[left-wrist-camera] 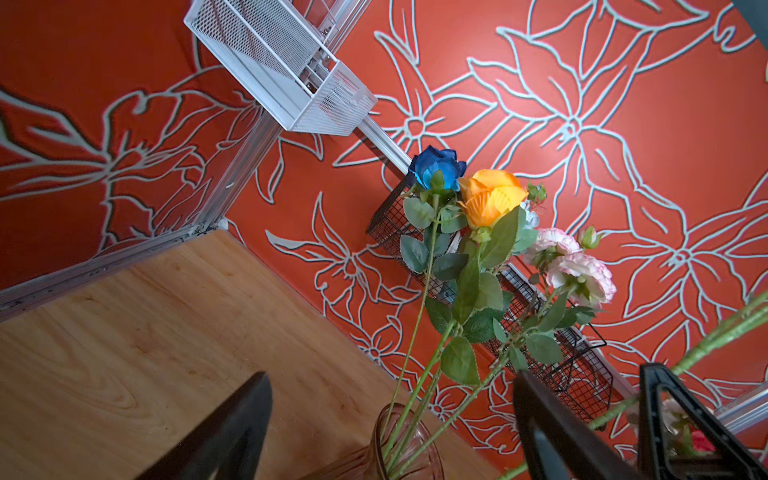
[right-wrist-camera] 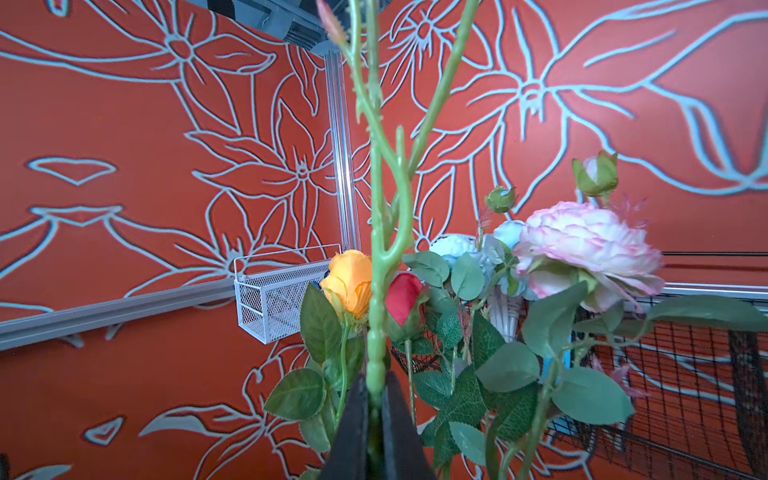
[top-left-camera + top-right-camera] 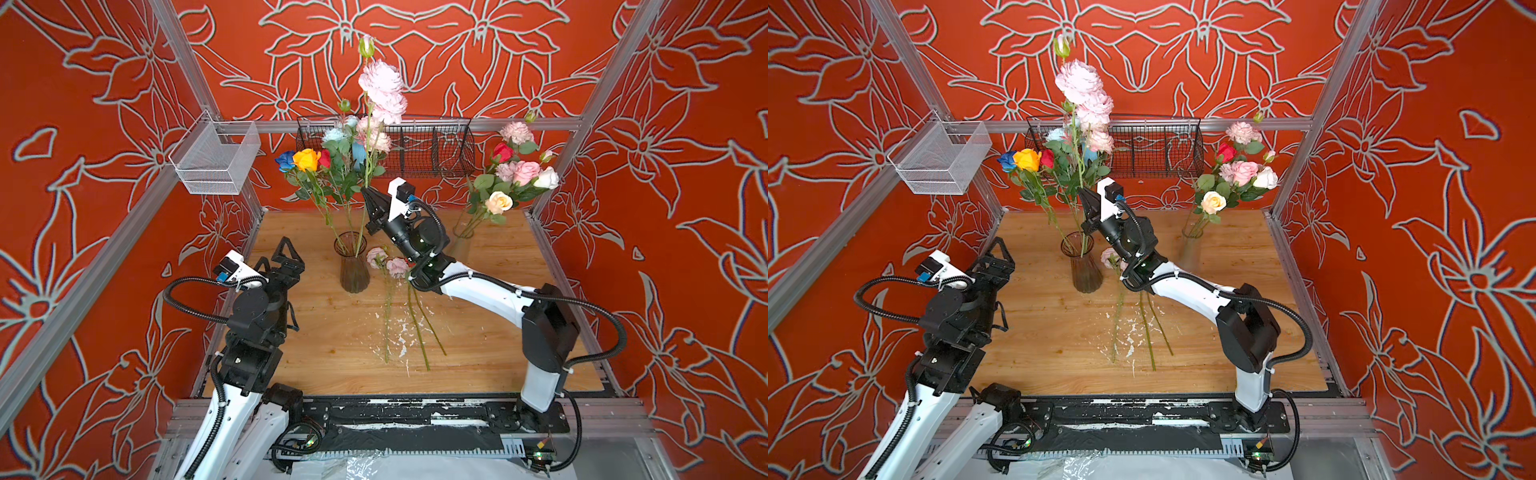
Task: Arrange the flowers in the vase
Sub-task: 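Lower the pink flower stem into the brown vase and open the right gripper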
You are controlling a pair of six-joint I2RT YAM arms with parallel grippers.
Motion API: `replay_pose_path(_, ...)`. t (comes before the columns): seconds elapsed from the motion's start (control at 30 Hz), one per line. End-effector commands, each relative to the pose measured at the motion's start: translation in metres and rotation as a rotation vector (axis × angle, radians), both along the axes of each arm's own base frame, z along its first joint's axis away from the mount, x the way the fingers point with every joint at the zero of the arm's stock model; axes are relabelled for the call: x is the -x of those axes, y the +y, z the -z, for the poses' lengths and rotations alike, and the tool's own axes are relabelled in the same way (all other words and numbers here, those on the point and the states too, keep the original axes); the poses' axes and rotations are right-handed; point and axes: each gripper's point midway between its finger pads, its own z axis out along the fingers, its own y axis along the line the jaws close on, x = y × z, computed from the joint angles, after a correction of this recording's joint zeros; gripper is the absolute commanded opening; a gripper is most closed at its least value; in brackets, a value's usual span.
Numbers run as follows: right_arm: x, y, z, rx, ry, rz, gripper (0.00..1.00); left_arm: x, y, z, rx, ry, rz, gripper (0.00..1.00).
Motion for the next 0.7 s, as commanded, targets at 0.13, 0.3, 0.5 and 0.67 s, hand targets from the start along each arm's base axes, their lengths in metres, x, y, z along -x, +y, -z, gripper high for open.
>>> replay_pose_path(0.13,-0.015,0.028,-0.009,0.066,-0.094,0.017,0.00,-0.003,0.002,0.004,0.005,0.006,-0.010,0.90)
replay_pose_path(0.3,-0.014,0.033,0.000,0.081,-0.052,-0.024,0.00,-0.004,0.000,0.003,0.001,0.005,0.005,0.90)
replay_pose_path(0.5,-0.027,0.053,0.081,0.179,0.116,-0.069,0.03,-0.007,-0.003,0.006,0.006,0.015,0.020,0.90)
replay_pose_path(0.67,-0.020,0.049,0.124,0.245,0.229,-0.024,0.43,-0.012,-0.009,0.010,0.012,0.029,0.050,0.90)
